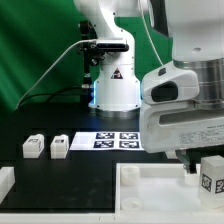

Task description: Assemble one leg

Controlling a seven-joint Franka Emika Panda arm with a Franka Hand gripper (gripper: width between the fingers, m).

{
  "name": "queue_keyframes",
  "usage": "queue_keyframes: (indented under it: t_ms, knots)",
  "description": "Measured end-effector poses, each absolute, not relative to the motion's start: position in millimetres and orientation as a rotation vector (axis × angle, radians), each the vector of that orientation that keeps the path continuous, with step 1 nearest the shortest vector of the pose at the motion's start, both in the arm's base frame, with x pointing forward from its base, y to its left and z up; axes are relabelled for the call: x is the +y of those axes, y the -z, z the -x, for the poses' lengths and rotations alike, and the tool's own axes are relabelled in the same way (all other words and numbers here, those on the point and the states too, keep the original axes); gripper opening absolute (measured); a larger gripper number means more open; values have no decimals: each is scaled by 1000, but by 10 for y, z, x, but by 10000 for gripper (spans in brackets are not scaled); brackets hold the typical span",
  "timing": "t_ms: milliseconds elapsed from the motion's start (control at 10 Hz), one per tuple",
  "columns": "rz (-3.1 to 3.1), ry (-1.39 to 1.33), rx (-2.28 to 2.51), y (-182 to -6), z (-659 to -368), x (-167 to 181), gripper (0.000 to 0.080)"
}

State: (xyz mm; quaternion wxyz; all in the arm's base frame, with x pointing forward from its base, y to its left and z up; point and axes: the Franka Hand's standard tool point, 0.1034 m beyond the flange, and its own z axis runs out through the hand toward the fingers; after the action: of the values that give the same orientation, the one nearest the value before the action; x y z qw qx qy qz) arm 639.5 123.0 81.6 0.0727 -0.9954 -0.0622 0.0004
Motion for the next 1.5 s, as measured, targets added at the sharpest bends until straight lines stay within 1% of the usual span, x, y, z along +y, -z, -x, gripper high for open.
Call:
queue_keyframes:
  t_ms: [100,200,300,400,500,600,700,800,1100,1500]
  knots:
    - [2978,33,-421,-789,-6398,1185,648]
    - [2964,40,-524,-775,-6419,1087,648]
    - [2963,43,-527,-777,-6422,1089,648]
    - [2963,42,-528,-774,-6419,1098,547]
    - [2968,40,-484,-775,-6420,1101,411]
    - [2988,28,-271,-777,-6421,1118,411]
    - [2996,22,-164,-778,-6423,1119,293]
    - [2998,15,-67,-778,-6423,1118,293]
    - [2943,-57,605,-788,-6449,1091,293]
    - [2548,-163,1597,-745,-6389,1074,294]
